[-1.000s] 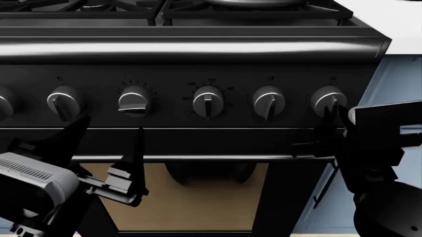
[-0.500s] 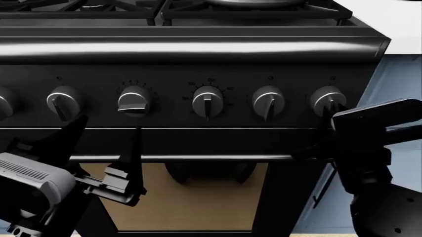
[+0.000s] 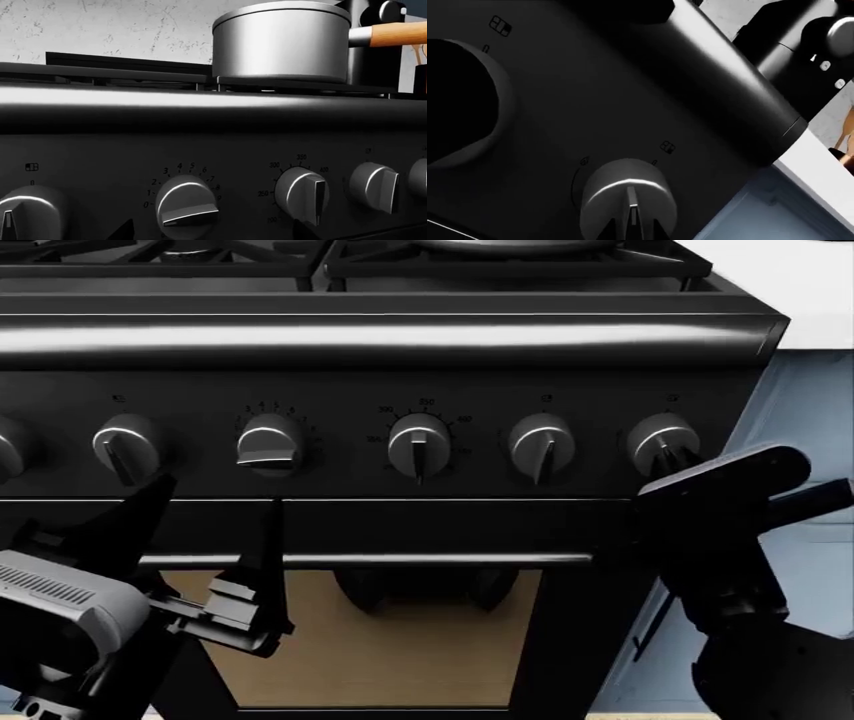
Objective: Pick the croissant and place it on the pan. Then turn on the stove to warm the croissant.
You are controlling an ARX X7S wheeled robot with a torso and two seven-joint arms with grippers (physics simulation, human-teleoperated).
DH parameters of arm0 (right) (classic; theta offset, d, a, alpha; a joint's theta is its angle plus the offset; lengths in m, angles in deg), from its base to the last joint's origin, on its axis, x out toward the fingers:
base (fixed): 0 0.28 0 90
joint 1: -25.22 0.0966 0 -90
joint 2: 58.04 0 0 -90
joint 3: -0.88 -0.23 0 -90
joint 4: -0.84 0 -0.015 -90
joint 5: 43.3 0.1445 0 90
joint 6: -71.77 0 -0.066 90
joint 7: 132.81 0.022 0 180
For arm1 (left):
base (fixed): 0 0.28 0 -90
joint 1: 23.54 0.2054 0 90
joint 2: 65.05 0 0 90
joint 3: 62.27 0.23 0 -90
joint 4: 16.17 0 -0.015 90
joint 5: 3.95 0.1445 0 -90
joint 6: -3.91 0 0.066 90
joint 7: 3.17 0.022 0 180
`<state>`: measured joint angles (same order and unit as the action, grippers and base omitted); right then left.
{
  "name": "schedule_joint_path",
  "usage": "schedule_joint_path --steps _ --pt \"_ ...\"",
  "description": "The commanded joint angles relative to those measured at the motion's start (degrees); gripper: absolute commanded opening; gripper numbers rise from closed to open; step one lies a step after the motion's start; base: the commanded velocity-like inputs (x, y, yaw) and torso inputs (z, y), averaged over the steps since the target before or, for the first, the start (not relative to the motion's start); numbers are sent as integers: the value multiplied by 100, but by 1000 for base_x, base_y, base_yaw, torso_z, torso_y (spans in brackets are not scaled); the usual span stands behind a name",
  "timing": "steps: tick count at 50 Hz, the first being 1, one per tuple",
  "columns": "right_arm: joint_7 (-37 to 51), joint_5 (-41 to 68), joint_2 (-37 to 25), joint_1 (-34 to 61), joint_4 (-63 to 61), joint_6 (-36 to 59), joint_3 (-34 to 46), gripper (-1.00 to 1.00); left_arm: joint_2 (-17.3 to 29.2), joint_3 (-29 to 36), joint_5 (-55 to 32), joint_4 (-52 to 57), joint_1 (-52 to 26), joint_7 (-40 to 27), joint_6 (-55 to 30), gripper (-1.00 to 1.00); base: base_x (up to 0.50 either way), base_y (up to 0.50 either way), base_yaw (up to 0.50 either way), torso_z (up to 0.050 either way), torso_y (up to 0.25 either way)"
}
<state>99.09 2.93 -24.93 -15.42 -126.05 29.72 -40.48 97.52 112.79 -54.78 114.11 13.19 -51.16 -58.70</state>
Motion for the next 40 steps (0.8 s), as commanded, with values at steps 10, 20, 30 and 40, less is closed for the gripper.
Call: schedule_joint_path --steps 10,20,30,40 --pt "-191 -170 90 251 -429 305 267 -100 13 -34 1 19 21 2 1 100 0 0 0 0 0" --pt "-95 94 91 241 -496 373 128 100 45 -49 27 47 46 -17 23 100 0 0 0 0 2" --pt "-13 312 49 199 -567 390 12 100 61 -66 35 55 58 -13 28 100 0 0 0 0 0" --pt "77 432 105 250 -639 500 -30 100 99 -97 37 144 25 -24 -33 100 0 0 0 0 0"
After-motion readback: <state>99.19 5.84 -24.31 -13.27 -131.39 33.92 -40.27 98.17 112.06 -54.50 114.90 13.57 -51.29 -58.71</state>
